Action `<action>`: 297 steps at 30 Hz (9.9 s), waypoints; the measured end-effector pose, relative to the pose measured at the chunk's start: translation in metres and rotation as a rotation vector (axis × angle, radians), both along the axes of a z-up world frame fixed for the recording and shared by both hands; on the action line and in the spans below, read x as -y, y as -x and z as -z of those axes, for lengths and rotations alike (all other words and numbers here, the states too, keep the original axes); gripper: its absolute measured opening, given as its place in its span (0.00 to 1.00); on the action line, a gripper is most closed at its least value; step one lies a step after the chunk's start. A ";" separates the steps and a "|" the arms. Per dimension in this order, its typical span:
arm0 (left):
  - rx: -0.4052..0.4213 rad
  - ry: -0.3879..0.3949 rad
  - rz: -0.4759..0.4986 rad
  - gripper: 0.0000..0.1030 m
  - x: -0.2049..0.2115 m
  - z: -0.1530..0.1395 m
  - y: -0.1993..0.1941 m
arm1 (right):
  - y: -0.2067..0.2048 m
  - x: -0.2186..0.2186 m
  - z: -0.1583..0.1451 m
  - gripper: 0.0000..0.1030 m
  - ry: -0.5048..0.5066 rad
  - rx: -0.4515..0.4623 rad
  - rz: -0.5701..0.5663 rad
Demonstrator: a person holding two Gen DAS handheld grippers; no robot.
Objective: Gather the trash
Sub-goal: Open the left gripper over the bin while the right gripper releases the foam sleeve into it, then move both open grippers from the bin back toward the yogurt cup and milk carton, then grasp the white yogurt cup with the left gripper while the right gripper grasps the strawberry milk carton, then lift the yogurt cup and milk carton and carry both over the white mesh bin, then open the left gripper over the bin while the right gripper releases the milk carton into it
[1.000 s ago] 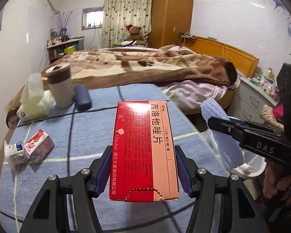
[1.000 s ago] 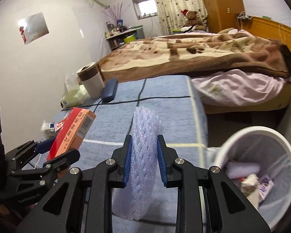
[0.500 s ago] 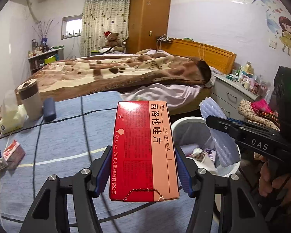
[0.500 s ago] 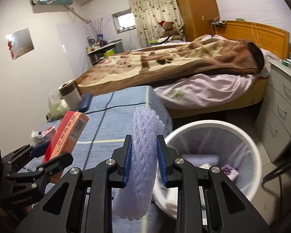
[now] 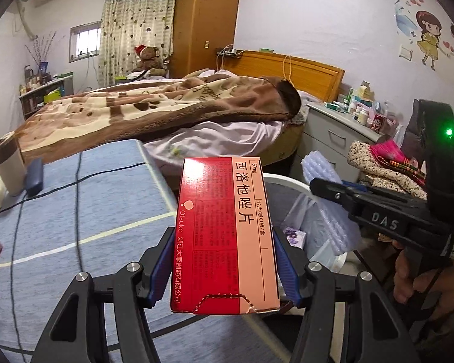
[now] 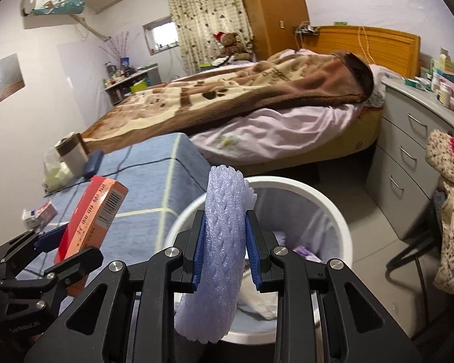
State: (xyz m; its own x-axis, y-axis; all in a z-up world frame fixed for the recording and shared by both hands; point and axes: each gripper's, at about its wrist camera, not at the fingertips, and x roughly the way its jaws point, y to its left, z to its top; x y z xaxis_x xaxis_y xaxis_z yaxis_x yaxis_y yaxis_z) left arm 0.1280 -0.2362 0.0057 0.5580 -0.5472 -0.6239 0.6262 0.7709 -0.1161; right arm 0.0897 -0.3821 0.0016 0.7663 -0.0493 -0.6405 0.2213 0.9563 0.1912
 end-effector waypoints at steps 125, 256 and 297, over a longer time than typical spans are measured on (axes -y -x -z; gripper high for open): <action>-0.075 0.030 -0.744 0.63 -0.451 0.042 -0.167 | -0.183 -0.331 0.035 0.65 -0.058 -0.091 -0.554; 0.040 0.061 -0.266 0.67 -0.159 -0.026 -0.010 | -0.009 -0.101 -0.023 0.59 0.020 0.079 -0.089; -0.087 0.042 0.068 0.67 0.049 0.012 -0.032 | 0.005 0.022 0.006 0.59 0.046 -0.078 0.128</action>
